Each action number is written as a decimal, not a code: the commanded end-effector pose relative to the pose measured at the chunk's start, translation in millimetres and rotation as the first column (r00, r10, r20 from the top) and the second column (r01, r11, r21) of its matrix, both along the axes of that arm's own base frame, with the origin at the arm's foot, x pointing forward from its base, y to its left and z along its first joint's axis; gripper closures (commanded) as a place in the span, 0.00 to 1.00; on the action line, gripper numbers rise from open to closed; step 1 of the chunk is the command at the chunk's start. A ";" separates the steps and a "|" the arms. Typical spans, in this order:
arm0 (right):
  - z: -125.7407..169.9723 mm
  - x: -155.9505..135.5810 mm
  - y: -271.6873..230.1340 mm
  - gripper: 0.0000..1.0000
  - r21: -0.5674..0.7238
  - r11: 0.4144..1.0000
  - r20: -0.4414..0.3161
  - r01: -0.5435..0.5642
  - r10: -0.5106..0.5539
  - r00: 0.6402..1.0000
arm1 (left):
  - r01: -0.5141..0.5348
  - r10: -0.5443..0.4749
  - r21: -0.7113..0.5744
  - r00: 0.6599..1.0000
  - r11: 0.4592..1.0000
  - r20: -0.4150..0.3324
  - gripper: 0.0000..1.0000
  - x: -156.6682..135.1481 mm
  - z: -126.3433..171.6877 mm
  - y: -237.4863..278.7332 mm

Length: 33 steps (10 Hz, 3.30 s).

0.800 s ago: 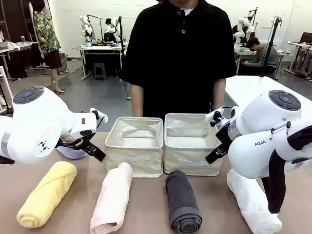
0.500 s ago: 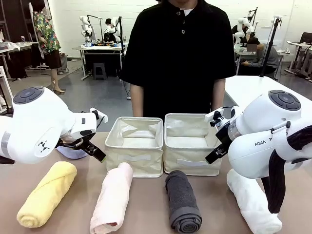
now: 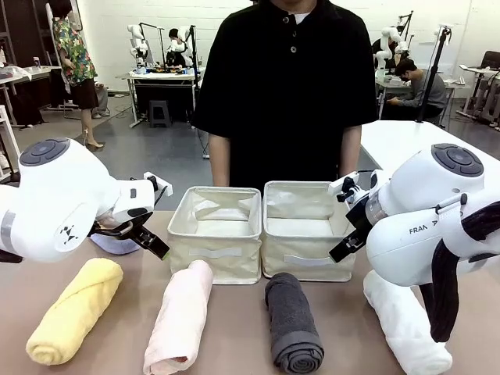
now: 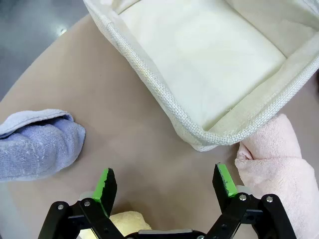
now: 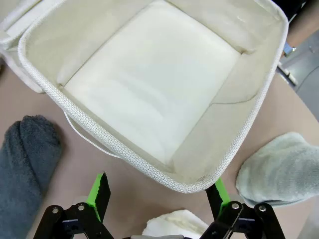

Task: Sort the towels based on their folding style.
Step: Pick up one triangle-folded towel and place it in the left Fabric basket.

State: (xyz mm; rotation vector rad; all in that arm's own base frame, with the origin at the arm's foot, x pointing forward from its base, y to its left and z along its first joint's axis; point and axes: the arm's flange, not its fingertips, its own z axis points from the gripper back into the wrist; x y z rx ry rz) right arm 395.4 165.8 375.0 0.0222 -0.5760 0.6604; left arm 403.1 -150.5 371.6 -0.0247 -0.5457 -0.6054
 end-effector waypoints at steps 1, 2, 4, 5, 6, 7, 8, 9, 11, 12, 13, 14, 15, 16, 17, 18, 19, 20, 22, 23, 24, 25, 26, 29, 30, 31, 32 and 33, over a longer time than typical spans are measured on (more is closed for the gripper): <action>0.0 -0.1 0.2 0.00 0.000 1.000 0.000 0.000 0.000 1.000 | 0.000 0.000 0.000 1.000 1.000 0.000 0.00 0.0 0.0 0.0; 0.0 -0.1 0.2 0.00 0.000 1.000 0.000 0.000 0.000 1.000 | 0.000 0.000 0.000 1.000 1.000 0.000 0.00 0.0 0.0 0.0; 0.0 -0.1 0.2 0.00 0.000 1.000 0.000 0.000 0.000 1.000 | 0.000 0.000 0.000 1.000 1.000 0.000 0.00 0.0 0.0 0.0; 0.0 -0.1 0.2 0.00 0.000 1.000 0.000 0.000 0.000 1.000 | 0.000 0.000 0.000 1.000 1.000 0.000 0.00 0.0 0.0 0.0; 0.0 -0.1 0.2 0.00 0.000 1.000 0.000 0.000 0.000 1.000 | 0.000 0.000 0.000 1.000 1.000 0.000 0.00 0.0 0.0 0.0; 0.0 0.0 0.0 0.00 0.000 1.000 0.000 0.000 0.000 1.000 | 0.000 0.000 0.000 1.000 1.000 0.000 0.00 0.0 0.0 0.0; 46.5 -22.4 11.5 0.00 -0.079 0.996 0.117 -0.038 0.047 0.992 | -0.026 0.026 0.009 0.998 1.000 0.057 0.00 -6.7 31.9 -5.4; 101.7 -46.3 22.9 0.00 -0.093 0.995 0.212 -0.032 0.051 0.976 | -0.050 0.047 0.037 0.995 0.998 0.087 0.00 -11.0 73.7 -10.7; 190.8 -84.5 32.5 0.00 -0.101 0.995 0.315 -0.008 0.040 0.948 | -0.072 0.049 0.157 0.988 0.985 0.148 0.00 -26.7 164.4 -27.0; 226.6 -97.0 34.7 0.00 -0.096 0.995 0.327 0.017 0.015 0.945 | -0.096 0.063 0.176 0.981 0.980 0.185 0.00 -35.0 214.2 -36.3; 249.5 -107.2 37.2 0.00 -0.099 0.995 0.321 0.025 0.008 0.947 | -0.082 0.046 0.187 0.981 0.979 0.190 0.00 -45.0 247.5 -45.1; 268.3 -117.8 39.2 0.00 -0.102 0.994 0.332 0.045 -0.009 0.943 | -0.112 0.065 0.191 0.970 0.975 0.236 0.00 -57.0 276.4 -52.9; 279.3 -124.4 40.4 0.00 -0.110 0.992 0.332 0.066 -0.026 0.943 | -0.128 0.074 0.204 0.965 0.971 0.253 0.00 -67.3 295.8 -57.3; 274.1 -127.9 30.3 0.00 -0.094 0.995 0.363 0.018 0.018 0.932 | -0.137 0.073 0.209 0.955 0.968 0.287 0.00 -79.0 299.3 -58.3; 274.1 -127.9 30.3 0.00 -0.094 0.995 0.363 0.018 0.018 0.932 | -0.085 0.038 0.184 0.969 0.979 0.245 0.00 -75.5 298.7 -49.8; 274.1 -127.9 30.3 0.00 -0.094 0.995 0.363 0.018 0.018 0.932 | -0.085 0.038 0.184 0.969 0.979 0.245 0.00 -75.5 298.7 -49.8; 274.1 -127.9 30.3 0.00 -0.094 0.995 0.363 0.018 0.018 0.932 | -0.085 0.038 0.184 0.969 0.979 0.245 0.00 -75.5 298.7 -49.8; 274.1 -127.9 30.3 0.00 -0.094 0.995 0.363 0.018 0.018 0.932 | -0.085 0.038 0.184 0.969 0.979 0.245 0.00 -75.5 298.7 -49.8; 294.8 -109.3 -10.0 0.00 -0.009 0.995 0.073 -0.100 0.100 0.992 | 0.092 -0.095 0.061 0.995 0.994 0.038 0.00 -68.2 312.1 -28.2; 306.8 -85.6 -58.2 0.00 0.358 0.919 -0.068 -0.163 0.200 0.977 | 0.198 -0.204 -0.096 0.978 0.976 -0.054 0.00 -54.7 315.9 12.1; 306.5 -68.3 -98.6 0.00 0.507 0.839 -0.116 -0.198 0.294 0.949 | 0.366 -0.416 -0.286 0.898 0.886 -0.140 0.00 -40.9 313.2 48.7; 300.9 -49.9 -136.4 0.00 0.584 0.781 -0.125 -0.221 0.356 0.926 | 0.406 -0.496 -0.390 0.853 0.827 -0.164 0.00 -29.4 310.1 89.2; 297.3 -40.8 -173.6 0.00 0.651 0.700 -0.093 -0.293 0.458 0.884 | 0.467 -0.566 -0.431 0.813 0.772 -0.133 0.00 -29.5 308.1 124.2; 281.7 -56.4 -278.5 0.00 0.779 0.549 0.049 -0.302 0.426 0.903 | 0.453 -0.527 -0.590 0.848 0.668 0.054 0.00 -42.4 289.1 249.0; 280.3 -73.9 -299.8 0.00 0.790 0.533 0.091 -0.303 0.387 0.918 | 0.434 -0.487 -0.594 0.870 0.678 0.080 0.00 -53.2 284.9 275.0; 281.0 -91.7 -314.8 0.00 0.783 0.544 0.117 -0.303 0.350 0.930 | 0.422 -0.459 -0.592 0.883 0.686 0.098 0.00 -66.2 286.5 291.1; 282.1 -108.2 -324.4 0.00 0.767 0.572 0.124 -0.289 0.310 0.943 | 0.411 -0.432 -0.570 0.896 0.712 0.106 0.00 -80.7 291.7 301.5; 281.7 -122.1 -328.7 0.00 0.730 0.631 0.118 -0.261 0.260 0.958 | 0.400 -0.397 -0.536 0.909 0.743 0.127 0.00 -94.4 299.4 301.8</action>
